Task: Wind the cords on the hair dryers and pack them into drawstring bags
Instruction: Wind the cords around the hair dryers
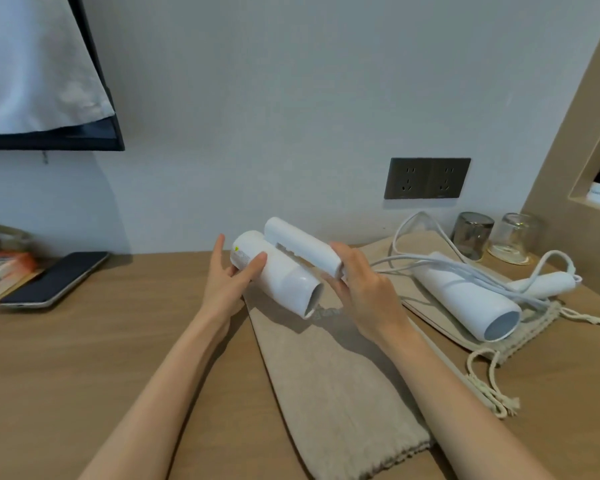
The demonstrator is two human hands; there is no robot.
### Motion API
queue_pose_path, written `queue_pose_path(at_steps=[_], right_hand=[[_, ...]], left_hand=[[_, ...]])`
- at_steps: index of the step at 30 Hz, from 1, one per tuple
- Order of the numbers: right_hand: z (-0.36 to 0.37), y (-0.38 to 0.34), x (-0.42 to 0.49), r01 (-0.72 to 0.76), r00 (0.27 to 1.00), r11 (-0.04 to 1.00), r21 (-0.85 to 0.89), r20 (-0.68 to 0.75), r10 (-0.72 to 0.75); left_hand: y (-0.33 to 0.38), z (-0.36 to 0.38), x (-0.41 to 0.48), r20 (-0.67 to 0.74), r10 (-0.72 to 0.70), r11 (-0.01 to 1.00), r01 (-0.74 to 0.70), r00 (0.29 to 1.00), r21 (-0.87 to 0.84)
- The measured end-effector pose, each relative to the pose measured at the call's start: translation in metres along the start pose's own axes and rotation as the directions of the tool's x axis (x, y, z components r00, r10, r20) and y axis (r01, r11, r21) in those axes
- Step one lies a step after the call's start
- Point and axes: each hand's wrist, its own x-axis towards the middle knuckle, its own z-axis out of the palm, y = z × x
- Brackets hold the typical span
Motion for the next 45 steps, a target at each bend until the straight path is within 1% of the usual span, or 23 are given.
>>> queue_pose_path(at_steps=[2,4,7,9,12,14,15,17,18,19,20,21,25,27,29,30,31,33,35,38,40,43,45], right_hand=[[-0.005,0.004,0.002,-0.006,0.993,0.995,0.101,-0.115,0.018],[-0.01,0.008,0.001,-0.029,0.981,0.981,0.19,-0.182,0.064],[-0.017,0.01,-0.001,-0.094,0.966,0.928,0.36,-0.193,0.172],[-0.019,0.007,-0.002,-0.112,0.958,0.898,0.424,-0.195,0.212],[-0.023,-0.001,0.001,-0.105,0.949,0.893,0.438,-0.223,0.221],[-0.026,-0.007,0.005,-0.116,0.947,0.883,0.456,-0.218,0.237],[-0.028,-0.01,0.007,-0.142,0.946,0.868,0.476,-0.192,0.26],[-0.036,-0.017,0.014,-0.227,0.945,0.8,0.556,-0.075,0.319],[-0.041,-0.019,0.017,-0.281,0.939,0.732,0.621,0.02,0.343],[-0.046,-0.019,0.019,-0.346,0.925,0.638,0.688,0.139,0.353],[-0.052,-0.017,0.021,-0.419,0.902,0.547,0.725,0.262,0.344],[-0.058,-0.015,0.023,-0.482,0.874,0.49,0.726,0.363,0.323],[-0.073,-0.006,0.023,-0.616,0.778,0.443,0.651,0.592,0.212],[-0.078,-0.002,0.019,-0.691,0.696,0.4,0.602,0.702,0.147],[-0.084,0.004,0.013,-0.765,0.607,0.312,0.564,0.793,0.054],[-0.088,0.008,0.01,-0.795,0.568,0.26,0.548,0.823,0.002],[-0.091,0.012,0.007,-0.814,0.534,0.24,0.529,0.844,-0.048],[-0.096,0.017,0.003,-0.828,0.466,0.295,0.478,0.878,-0.114],[-0.1,0.02,0.001,-0.841,0.389,0.352,0.411,0.911,-0.134],[-0.107,0.023,0.003,-0.861,0.296,0.388,0.329,0.944,-0.144],[-0.112,0.026,0.007,-0.867,0.246,0.425,0.26,0.965,-0.088],[-0.119,0.026,0.015,-0.826,0.183,0.547,0.136,0.983,0.033],[-0.121,0.021,0.02,-0.786,0.151,0.614,0.074,0.986,0.075]], left_hand=[[0.003,-0.003,0.001,0.045,0.014,1.0,-0.015,0.999,0.013],[0.005,-0.003,0.002,0.078,0.007,0.999,-0.005,0.997,-0.034],[0.007,0.002,0.001,0.131,-0.023,0.996,0.034,0.991,-0.084],[0.009,0.005,-0.001,0.17,-0.02,0.995,0.036,0.985,-0.089],[0.01,0.007,-0.004,0.178,-0.044,0.988,0.07,0.983,-0.141],[0.01,0.009,-0.006,0.171,-0.054,0.97,0.092,0.984,-0.225],[0.011,0.01,-0.008,0.159,-0.053,0.956,0.096,0.986,-0.278],[0.012,0.015,-0.009,0.114,-0.037,0.915,0.079,0.993,-0.395],[0.012,0.017,-0.01,0.091,-0.029,0.891,0.067,0.995,-0.448],[0.012,0.019,-0.011,0.073,-0.024,0.872,0.056,0.997,-0.486],[0.011,0.021,-0.012,0.057,-0.022,0.859,0.049,0.998,-0.51],[0.01,0.023,-0.013,0.043,-0.025,0.849,0.044,0.999,-0.526],[0.01,0.031,-0.019,-0.053,-0.056,0.828,0.016,0.997,-0.561],[0.016,0.032,-0.021,-0.121,-0.059,0.852,-0.013,0.991,-0.523],[0.019,0.027,-0.02,-0.158,-0.041,0.882,-0.039,0.987,-0.47],[0.022,0.023,-0.02,-0.157,-0.044,0.888,-0.033,0.987,-0.458],[0.026,0.02,-0.021,-0.136,-0.056,0.886,-0.013,0.989,-0.463],[0.032,0.013,-0.023,-0.076,-0.069,0.879,0.025,0.995,-0.476],[0.037,0.01,-0.026,-0.03,-0.056,0.886,0.036,0.998,-0.462],[0.042,0.008,-0.031,0.064,-0.002,0.916,0.027,0.998,-0.401],[0.046,0.009,-0.034,0.156,0.028,0.933,0.03,0.987,-0.358],[0.045,0.016,-0.041,0.266,0.027,0.957,0.052,0.964,-0.285],[0.043,0.023,-0.045,0.315,0.013,0.966,0.069,0.949,-0.249]])
